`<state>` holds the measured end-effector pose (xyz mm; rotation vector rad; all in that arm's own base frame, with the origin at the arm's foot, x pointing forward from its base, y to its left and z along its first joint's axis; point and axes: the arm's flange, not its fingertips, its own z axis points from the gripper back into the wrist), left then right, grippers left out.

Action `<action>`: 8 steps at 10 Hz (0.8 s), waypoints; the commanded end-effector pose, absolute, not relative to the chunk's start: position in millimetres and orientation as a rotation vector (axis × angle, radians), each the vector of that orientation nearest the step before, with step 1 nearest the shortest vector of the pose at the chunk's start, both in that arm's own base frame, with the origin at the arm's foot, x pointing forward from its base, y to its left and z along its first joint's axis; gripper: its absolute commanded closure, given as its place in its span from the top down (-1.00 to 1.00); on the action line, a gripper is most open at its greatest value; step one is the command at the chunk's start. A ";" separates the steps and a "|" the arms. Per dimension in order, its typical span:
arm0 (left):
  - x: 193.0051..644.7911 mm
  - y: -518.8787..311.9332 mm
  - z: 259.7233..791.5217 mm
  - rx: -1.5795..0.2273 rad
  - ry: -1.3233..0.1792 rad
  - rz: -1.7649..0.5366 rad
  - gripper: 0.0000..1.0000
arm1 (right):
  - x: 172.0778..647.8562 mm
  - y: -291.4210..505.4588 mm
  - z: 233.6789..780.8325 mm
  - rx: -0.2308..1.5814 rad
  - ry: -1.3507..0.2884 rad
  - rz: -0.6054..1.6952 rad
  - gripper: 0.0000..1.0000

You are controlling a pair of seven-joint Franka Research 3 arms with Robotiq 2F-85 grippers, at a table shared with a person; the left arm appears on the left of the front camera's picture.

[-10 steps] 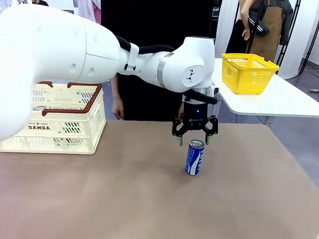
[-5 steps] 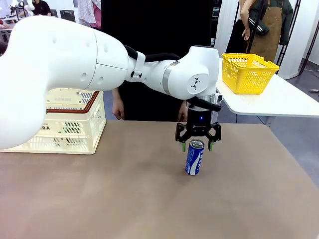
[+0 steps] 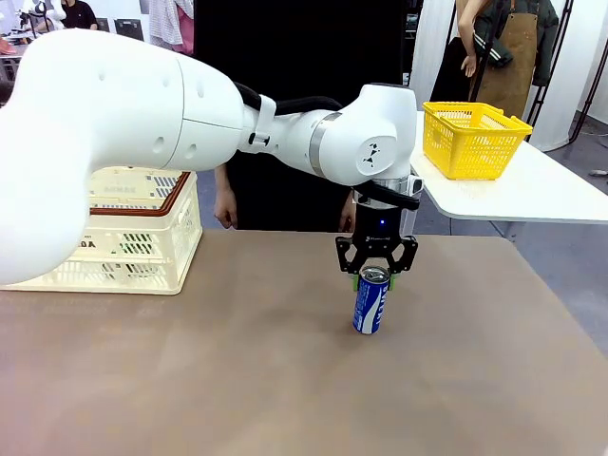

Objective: Place the drinks into the Shopping basket.
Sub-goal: Pick up one drink and place it into the Shopping basket.

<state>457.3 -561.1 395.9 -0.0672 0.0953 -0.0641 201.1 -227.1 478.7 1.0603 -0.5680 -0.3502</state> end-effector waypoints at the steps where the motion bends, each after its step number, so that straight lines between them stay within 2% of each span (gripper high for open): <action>1: 464.7 -564.0 400.7 -0.047 0.104 -0.075 -1.00 | 202.4 -227.0 478.3 1.071 -0.595 -0.333 1.00; 6: 464.4 -561.3 411.5 -0.070 0.175 -0.145 -1.00 | 202.4 -227.0 478.3 1.071 -0.595 -0.333 1.00; 8: 454.6 -531.3 482.4 -0.075 0.208 -0.210 -1.00 | 202.4 -227.0 478.3 1.071 -0.595 -0.333 1.00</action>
